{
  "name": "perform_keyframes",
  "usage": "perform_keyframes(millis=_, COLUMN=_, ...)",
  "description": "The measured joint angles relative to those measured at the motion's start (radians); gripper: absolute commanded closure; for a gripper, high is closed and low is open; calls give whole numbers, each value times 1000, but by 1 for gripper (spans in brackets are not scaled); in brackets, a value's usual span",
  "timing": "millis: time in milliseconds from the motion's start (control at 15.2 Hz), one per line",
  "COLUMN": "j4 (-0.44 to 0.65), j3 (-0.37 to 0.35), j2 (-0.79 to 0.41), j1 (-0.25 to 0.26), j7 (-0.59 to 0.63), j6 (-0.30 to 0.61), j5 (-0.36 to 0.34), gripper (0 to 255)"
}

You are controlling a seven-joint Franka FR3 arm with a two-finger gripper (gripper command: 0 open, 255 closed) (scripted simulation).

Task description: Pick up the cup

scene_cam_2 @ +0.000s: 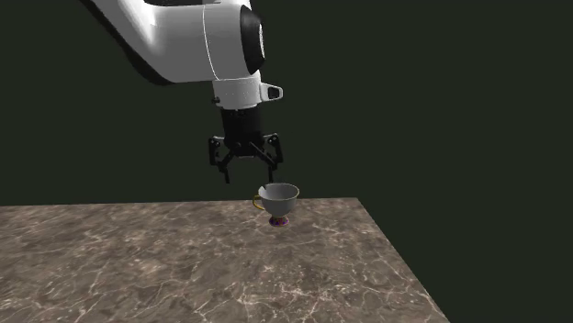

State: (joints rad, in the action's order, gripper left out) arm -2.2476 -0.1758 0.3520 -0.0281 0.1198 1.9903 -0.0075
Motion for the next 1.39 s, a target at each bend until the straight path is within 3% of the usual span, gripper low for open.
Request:
perform_keyframes(millis=792, j4=353, j3=-42, j2=-458, j1=-15, j7=174, j6=84, j5=-158, gripper=0)
perform_keyframes(millis=1320, j4=323, j3=-41, j2=-515, j1=-9, j7=207, j6=165, j5=-184, gripper=0)
perform_keyframes(millis=1386, j4=322, j3=-40, j2=-518, j1=-9, j7=207, j6=170, j5=-185, gripper=255)
